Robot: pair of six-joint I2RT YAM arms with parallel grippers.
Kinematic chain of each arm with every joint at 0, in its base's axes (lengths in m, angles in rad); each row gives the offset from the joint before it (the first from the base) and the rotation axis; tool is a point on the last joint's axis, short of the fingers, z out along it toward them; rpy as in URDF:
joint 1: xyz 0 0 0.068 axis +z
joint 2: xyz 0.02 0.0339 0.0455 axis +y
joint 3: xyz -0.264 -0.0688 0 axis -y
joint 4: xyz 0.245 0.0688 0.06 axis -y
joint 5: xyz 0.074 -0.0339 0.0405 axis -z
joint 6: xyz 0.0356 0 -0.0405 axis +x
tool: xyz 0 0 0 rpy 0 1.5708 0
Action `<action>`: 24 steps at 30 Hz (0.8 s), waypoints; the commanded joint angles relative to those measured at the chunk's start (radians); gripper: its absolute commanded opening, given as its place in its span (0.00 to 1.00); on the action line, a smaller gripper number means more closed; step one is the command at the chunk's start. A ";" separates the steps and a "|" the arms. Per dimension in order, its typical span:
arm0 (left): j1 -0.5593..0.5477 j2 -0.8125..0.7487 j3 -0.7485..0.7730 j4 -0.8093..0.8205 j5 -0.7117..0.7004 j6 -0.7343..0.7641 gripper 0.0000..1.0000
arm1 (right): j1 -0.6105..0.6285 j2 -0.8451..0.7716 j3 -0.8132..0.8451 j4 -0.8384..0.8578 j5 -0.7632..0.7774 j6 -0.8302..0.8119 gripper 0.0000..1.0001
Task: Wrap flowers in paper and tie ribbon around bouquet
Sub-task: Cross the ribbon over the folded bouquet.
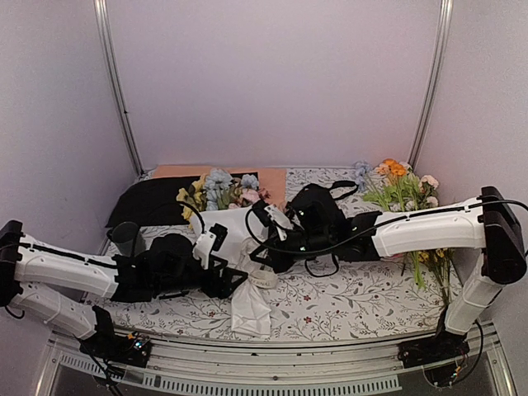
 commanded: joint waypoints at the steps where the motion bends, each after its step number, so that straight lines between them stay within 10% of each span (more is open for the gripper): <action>1: 0.005 -0.128 -0.001 -0.243 0.055 -0.142 0.84 | -0.025 0.009 0.075 -0.073 -0.043 -0.003 0.00; 6: 0.084 -0.292 0.026 -0.522 -0.125 -0.303 0.81 | -0.027 0.050 0.140 -0.107 -0.074 -0.020 0.00; 11: 0.391 -0.331 -0.061 -0.577 -0.018 -0.345 0.76 | -0.027 0.066 0.157 -0.116 -0.083 -0.028 0.00; 21: 0.513 -0.033 -0.092 -0.418 0.026 -0.263 0.75 | -0.027 0.076 0.162 -0.120 -0.103 -0.031 0.00; 24: 0.512 0.048 -0.093 -0.397 0.018 -0.252 0.60 | -0.027 0.074 0.162 -0.120 -0.107 -0.030 0.00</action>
